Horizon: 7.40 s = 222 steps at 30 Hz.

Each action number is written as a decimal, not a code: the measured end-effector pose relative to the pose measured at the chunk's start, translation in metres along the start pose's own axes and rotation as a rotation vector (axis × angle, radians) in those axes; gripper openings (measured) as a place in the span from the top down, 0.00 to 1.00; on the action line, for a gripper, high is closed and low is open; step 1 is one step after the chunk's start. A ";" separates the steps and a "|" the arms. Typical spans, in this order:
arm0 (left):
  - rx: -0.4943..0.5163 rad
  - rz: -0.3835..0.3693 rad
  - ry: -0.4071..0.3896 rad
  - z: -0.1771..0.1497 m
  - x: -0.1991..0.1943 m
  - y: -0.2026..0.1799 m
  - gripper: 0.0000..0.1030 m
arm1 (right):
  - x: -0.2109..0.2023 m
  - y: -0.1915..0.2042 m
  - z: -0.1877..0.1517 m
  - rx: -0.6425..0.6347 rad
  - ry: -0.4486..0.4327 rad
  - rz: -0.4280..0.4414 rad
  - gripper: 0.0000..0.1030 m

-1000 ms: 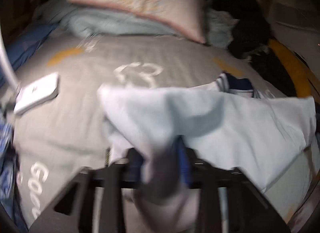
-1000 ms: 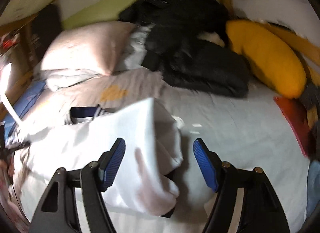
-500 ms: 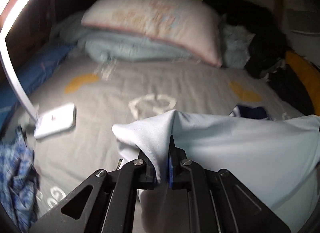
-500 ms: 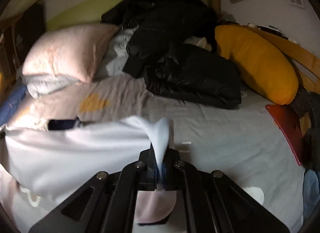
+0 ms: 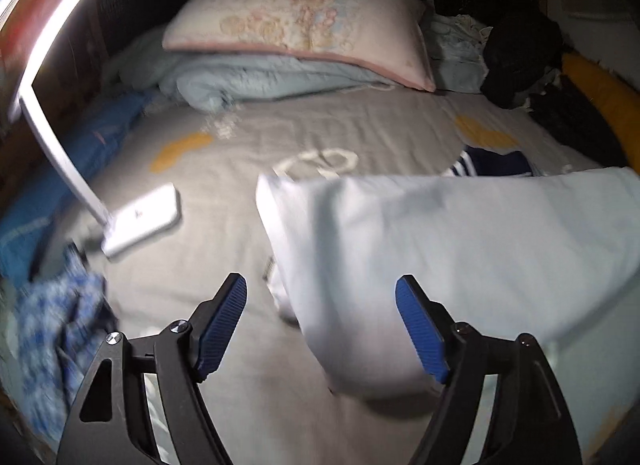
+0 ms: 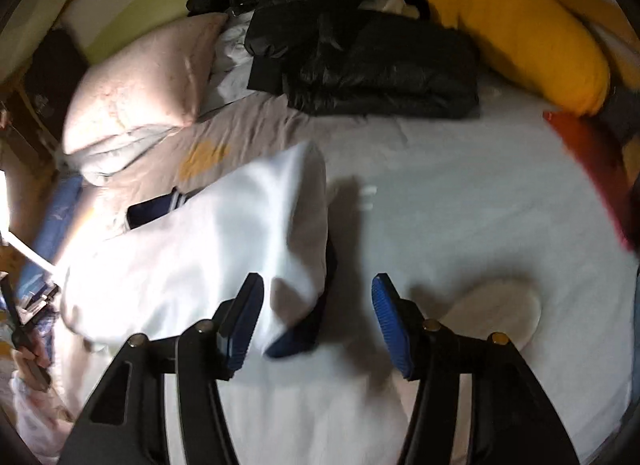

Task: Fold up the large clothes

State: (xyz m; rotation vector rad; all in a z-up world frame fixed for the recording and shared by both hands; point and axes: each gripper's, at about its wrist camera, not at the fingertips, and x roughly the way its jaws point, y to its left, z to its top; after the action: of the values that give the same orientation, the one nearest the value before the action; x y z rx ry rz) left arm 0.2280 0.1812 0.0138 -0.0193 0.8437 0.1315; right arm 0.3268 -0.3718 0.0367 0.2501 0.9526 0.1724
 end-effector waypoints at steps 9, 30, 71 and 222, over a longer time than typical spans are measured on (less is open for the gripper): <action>-0.029 -0.106 0.017 -0.024 -0.021 -0.017 0.26 | -0.004 0.000 -0.022 0.003 0.005 0.124 0.53; 0.113 -0.104 -0.154 -0.016 -0.058 -0.063 0.27 | 0.033 0.027 -0.019 -0.028 0.157 -0.183 0.94; 0.025 -0.166 0.042 -0.004 0.000 -0.064 0.09 | -0.004 0.068 0.000 -0.066 -0.098 -0.065 0.05; -0.161 -0.171 -0.116 -0.001 -0.024 -0.031 0.00 | 0.044 0.186 -0.029 -0.157 -0.201 -0.055 0.03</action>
State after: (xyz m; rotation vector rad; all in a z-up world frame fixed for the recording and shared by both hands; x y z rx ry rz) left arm 0.2149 0.1482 0.0301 -0.2324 0.7111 0.0390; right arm 0.3213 -0.1787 0.0397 0.0936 0.7416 0.1671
